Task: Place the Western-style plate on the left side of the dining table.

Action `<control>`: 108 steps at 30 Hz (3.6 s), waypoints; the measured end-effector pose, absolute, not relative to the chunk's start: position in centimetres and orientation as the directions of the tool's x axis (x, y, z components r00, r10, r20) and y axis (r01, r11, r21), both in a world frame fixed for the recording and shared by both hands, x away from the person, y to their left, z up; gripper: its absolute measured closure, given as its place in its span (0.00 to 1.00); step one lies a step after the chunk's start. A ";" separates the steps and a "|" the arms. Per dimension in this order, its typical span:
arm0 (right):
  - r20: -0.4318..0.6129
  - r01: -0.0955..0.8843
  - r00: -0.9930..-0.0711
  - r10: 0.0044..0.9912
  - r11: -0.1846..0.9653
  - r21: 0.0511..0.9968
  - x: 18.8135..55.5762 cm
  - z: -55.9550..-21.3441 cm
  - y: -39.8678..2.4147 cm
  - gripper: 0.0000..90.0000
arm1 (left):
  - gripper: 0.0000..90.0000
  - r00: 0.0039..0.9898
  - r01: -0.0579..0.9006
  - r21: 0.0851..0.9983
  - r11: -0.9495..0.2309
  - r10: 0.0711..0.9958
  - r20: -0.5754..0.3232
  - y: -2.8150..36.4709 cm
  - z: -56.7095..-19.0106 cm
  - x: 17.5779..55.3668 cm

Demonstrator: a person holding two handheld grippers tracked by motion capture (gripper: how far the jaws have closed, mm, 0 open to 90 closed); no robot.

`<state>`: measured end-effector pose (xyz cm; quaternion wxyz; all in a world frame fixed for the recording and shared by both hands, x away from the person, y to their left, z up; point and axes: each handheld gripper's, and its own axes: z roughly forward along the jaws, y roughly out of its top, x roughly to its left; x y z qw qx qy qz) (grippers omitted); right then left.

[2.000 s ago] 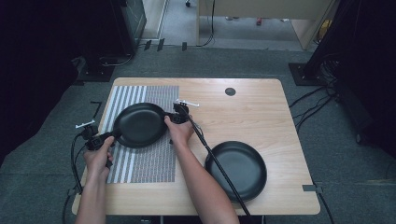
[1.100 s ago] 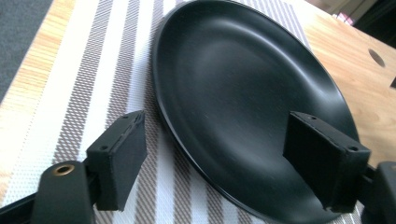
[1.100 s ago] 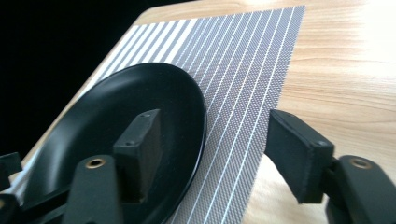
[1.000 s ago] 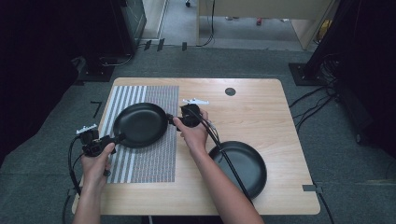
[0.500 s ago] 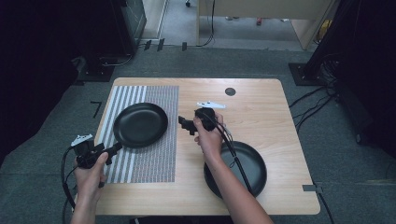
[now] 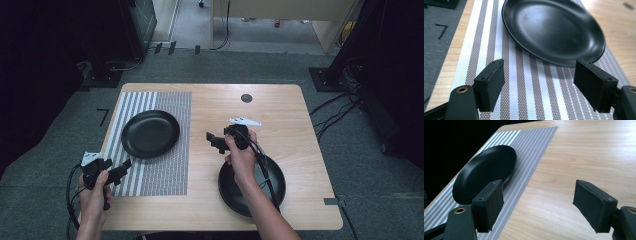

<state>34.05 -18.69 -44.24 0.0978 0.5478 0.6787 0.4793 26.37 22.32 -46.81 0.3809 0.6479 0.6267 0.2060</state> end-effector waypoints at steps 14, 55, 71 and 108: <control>0.412 0.645 -0.337 0.847 -0.111 0.756 31.6 -45.1 -23.4 0.26 | 0.22 0.077 0.678 0.733 0.050 0.987 -0.139 21.7 -49.1 25.7; 0.341 0.618 -0.138 0.930 -0.188 0.763 26.1 -48.8 -38.1 0.26 | 0.16 0.111 0.709 0.705 0.014 0.985 -0.131 21.7 -50.2 24.8; 0.311 0.635 -0.060 0.949 -0.203 0.745 25.1 -50.7 -41.6 0.26 | 0.15 0.132 0.719 0.695 0.007 0.980 -0.146 21.6 -50.5 24.6; 0.028 0.671 0.016 0.999 -0.032 0.741 21.7 -52.5 -44.0 0.23 | 0.15 0.154 0.692 0.719 -0.059 0.986 -0.067 20.6 -51.4 23.9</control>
